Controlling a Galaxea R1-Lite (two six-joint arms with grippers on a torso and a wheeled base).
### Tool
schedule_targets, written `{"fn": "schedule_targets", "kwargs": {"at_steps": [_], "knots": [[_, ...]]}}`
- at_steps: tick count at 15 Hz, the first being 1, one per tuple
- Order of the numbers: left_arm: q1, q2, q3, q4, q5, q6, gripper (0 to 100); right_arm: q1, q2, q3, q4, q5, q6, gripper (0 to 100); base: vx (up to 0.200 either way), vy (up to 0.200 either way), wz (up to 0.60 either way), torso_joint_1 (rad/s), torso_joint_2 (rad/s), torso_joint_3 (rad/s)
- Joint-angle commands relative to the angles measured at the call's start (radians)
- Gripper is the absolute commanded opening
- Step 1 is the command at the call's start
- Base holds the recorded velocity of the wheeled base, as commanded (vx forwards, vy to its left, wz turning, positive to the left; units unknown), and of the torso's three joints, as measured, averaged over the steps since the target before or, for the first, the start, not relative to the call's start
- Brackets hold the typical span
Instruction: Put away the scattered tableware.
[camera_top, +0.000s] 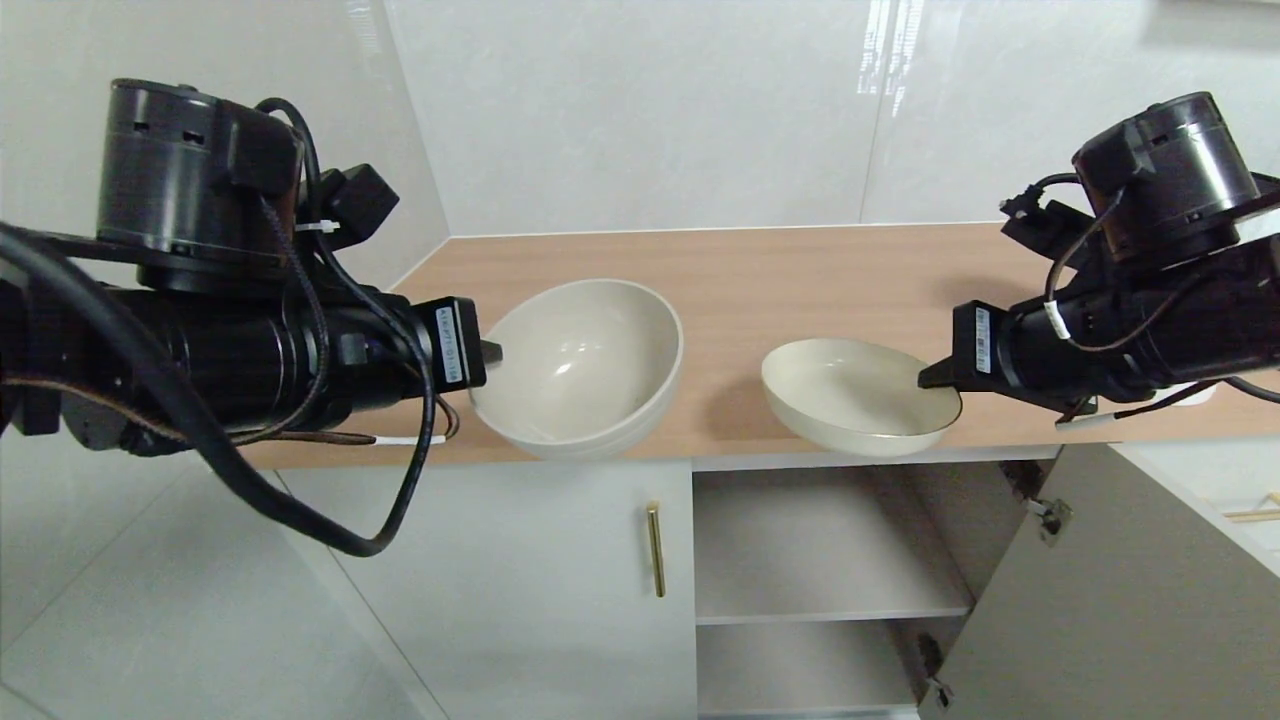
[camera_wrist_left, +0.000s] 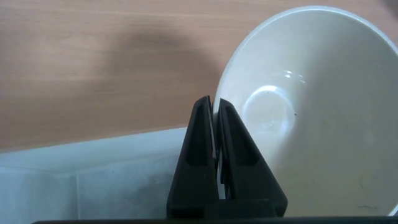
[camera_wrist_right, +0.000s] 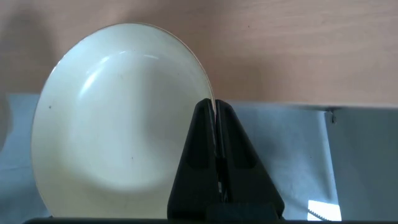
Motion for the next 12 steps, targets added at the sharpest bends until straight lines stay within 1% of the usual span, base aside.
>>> {"fn": "schedule_targets", "kwargs": {"at_steps": [1,2,10,12], "knots": [[-0.004,-0.006,0.004,0.000,-0.001,0.000,0,0.000,-0.049,0.046,-0.003,0.015,-0.003,0,-0.200,0.000,0.00,0.002,0.00,0.002],[-0.007,-0.006,0.006,0.000,-0.001,0.001,0,0.000,-0.048,0.047,-0.003,0.015,-0.003,0,-0.200,0.000,0.00,0.027,0.01,0.002],[-0.011,-0.008,0.018,0.002,-0.002,0.007,0,0.002,-0.031,0.075,-0.021,0.015,-0.025,0,0.000,0.000,0.00,0.000,0.00,0.000],[-0.014,-0.010,0.018,0.002,-0.002,0.009,0,0.002,-0.026,0.082,-0.021,0.015,-0.028,0,0.000,0.000,0.00,-0.080,0.20,0.132]]}}
